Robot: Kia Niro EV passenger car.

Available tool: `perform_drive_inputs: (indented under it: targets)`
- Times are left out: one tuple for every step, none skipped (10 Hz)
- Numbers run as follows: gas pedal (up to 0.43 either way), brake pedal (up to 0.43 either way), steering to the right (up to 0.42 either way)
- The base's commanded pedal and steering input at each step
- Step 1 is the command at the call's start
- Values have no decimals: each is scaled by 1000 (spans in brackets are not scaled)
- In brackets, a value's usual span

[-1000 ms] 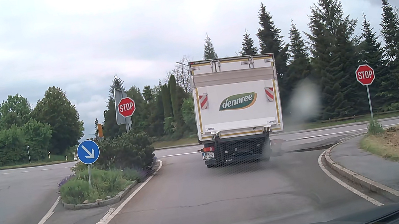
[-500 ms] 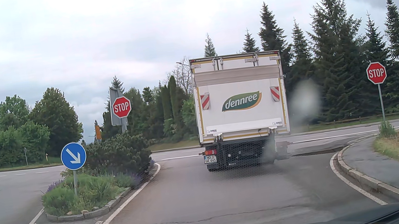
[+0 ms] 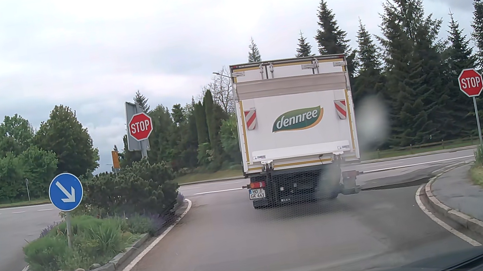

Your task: Follow the waypoints while adhering to traffic rules and regulations

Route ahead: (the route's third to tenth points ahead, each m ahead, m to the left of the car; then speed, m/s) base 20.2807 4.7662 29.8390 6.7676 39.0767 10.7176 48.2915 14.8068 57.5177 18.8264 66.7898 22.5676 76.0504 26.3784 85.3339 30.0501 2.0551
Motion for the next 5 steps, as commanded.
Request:
perform_drive_inputs:
  targets:
    - [0, 128, -6]
    - [0, 134, -6]
    - [0, 134, -6]
    - [0, 134, -6]
    - [0, 134, -6]
